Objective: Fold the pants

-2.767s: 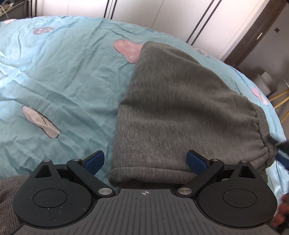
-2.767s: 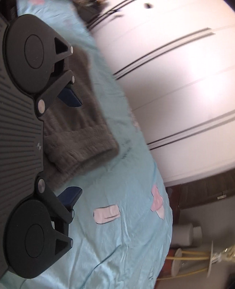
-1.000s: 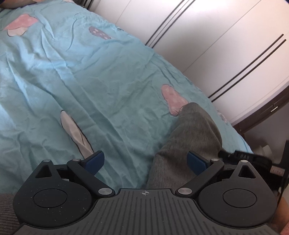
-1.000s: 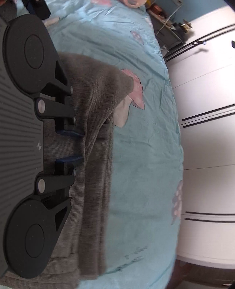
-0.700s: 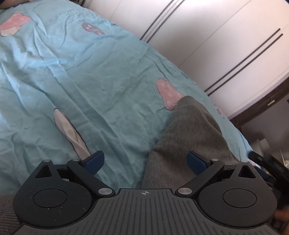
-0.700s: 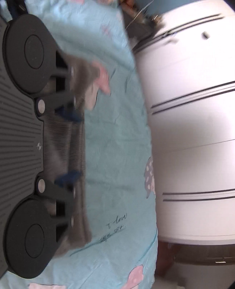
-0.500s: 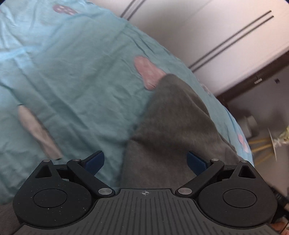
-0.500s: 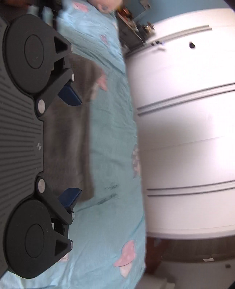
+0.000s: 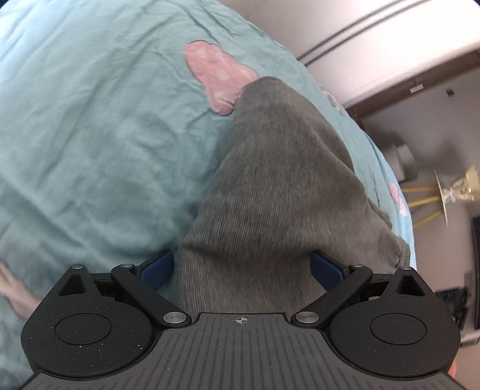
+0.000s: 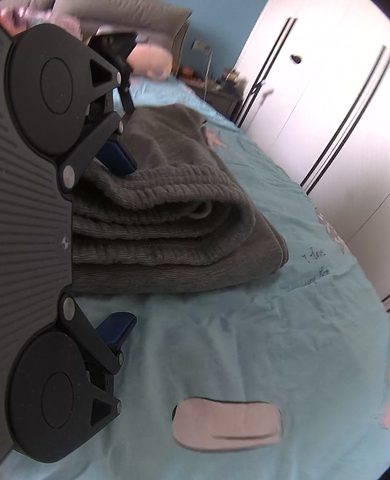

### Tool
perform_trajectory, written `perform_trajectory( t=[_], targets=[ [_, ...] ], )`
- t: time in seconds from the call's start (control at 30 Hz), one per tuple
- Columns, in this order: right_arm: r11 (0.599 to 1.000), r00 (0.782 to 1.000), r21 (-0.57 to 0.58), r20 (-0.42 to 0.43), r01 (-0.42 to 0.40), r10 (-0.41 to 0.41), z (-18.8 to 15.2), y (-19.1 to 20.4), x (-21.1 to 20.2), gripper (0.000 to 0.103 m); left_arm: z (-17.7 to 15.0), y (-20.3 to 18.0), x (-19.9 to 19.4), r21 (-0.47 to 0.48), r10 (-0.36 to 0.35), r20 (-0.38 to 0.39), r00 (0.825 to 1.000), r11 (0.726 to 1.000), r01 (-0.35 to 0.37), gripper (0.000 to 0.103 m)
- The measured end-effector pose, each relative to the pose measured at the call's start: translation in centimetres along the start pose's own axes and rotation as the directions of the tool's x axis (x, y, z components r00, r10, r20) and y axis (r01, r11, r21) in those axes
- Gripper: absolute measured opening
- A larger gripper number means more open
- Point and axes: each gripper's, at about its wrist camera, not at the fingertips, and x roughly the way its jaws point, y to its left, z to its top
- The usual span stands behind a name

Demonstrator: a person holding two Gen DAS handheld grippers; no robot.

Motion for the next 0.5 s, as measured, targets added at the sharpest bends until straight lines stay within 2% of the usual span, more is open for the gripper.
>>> perform_trajectory(
  t=[0.1,0.2,0.27,0.33,0.37,0.43,0.5],
  targets=[
    [0.999,0.998,-0.005,-0.02,-0.052,0.051,0.5,-0.4,0.6,0.098,0.6,-0.3,0.9,0.022,-0.072,-0.036,0.997,0.997,0.073,0.1],
    [0.994,0.993,-0.02,-0.055,-0.103,0.102,0.9,-0.4,2.1,0.098,0.9,-0.9,1.8,0.073,-0.094,-0.064,0.994,0.992,0.098,0.1],
    [0.992,0.991,-0.05,-0.076,-0.115,0.111,1.1,0.3,3.2,0.098,0.9,-1.1,2.2,0.09,-0.162,-0.08,0.984,0.982,0.169,0.1],
    [0.99,0.989,-0.072,-0.095,-0.122,0.115,1.3,0.9,3.9,0.098,0.9,-1.0,2.3,0.099,-0.25,-0.081,0.965,0.961,0.257,0.1],
    [0.989,0.988,-0.075,-0.103,-0.126,0.118,1.4,1.0,4.3,0.098,0.8,-1.1,2.6,0.112,-0.255,-0.084,0.963,0.958,0.263,0.101],
    [0.987,0.985,-0.1,-0.128,-0.125,0.112,1.7,1.4,5.0,0.098,0.8,-1.2,4.0,0.13,-0.168,-0.114,0.979,0.975,0.182,0.1],
    [0.983,0.985,-0.137,-0.135,-0.124,0.105,1.7,1.9,5.5,0.098,1.1,-1.5,4.5,0.111,-0.189,-0.116,0.975,0.973,0.201,0.102]
  ],
)
